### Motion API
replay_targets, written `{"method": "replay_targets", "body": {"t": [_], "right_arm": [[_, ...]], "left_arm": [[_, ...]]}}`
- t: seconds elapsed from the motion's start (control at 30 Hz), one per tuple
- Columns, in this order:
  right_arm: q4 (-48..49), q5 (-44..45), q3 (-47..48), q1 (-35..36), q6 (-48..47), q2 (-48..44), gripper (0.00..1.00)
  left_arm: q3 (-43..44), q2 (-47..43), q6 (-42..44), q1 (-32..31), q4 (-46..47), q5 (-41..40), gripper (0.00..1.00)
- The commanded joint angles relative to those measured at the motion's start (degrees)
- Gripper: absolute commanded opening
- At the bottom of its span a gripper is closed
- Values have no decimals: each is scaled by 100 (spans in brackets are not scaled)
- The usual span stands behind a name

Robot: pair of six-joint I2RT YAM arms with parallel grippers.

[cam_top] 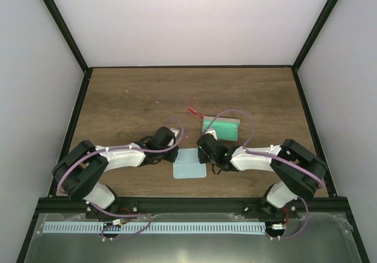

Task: Organize the sunglasses
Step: Fold the glasses cleaning cloth at the center of the board.

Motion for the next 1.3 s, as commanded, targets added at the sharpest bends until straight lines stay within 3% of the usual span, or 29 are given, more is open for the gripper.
{"method": "replay_targets", "body": {"t": [0.0,0.47,0.93,1.27], "right_arm": [[-1,107,270,-48,-21,173,34],[-66,200,387,-48,80,546,24],[-95,189,401,-48,174,583,1],[-158,160,354,-24,180,214,1]], "left_arm": [[17,79,14,-24,-20,-17,4],[17,117,-10,-20,-11,17,4],[25,152,-3,-19,16,58,4],[-13,-64,67,-140,135,53,4]]}}
